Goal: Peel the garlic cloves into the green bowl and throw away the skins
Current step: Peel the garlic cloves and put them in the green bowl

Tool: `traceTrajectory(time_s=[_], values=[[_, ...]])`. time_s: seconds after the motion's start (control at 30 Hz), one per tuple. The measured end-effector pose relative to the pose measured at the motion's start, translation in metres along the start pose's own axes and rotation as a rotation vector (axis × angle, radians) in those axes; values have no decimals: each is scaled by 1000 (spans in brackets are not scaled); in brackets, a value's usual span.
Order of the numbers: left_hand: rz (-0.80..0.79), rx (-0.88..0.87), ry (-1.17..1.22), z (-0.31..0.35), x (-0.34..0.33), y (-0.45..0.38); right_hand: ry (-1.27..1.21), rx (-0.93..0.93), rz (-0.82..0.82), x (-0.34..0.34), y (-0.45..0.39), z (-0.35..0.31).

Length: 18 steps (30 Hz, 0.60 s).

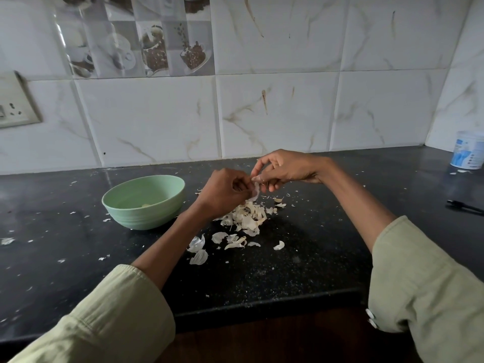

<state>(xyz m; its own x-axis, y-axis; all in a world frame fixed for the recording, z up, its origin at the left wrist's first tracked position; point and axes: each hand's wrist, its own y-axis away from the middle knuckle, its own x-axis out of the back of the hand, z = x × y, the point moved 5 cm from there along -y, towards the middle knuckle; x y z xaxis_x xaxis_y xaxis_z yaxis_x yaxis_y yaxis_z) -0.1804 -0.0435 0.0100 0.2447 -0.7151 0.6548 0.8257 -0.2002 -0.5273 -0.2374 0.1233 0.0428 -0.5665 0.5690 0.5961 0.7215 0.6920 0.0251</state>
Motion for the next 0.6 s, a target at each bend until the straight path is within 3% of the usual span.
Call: traceTrajectory(time_s=[0.2,0.4,0.53,0.6], values=[[-11,-32,-103,-1,-2,-3,302,51,273,13,-6,7],[1,-17,-115,-5,5,-1,678,85,291,-15,-7,-1],[86,41,-128,-11,10,-4,639,314,543,-12,-2,-25],[105,59,-149,-12,12,-5,691,345,620,-10,-3,-30]])
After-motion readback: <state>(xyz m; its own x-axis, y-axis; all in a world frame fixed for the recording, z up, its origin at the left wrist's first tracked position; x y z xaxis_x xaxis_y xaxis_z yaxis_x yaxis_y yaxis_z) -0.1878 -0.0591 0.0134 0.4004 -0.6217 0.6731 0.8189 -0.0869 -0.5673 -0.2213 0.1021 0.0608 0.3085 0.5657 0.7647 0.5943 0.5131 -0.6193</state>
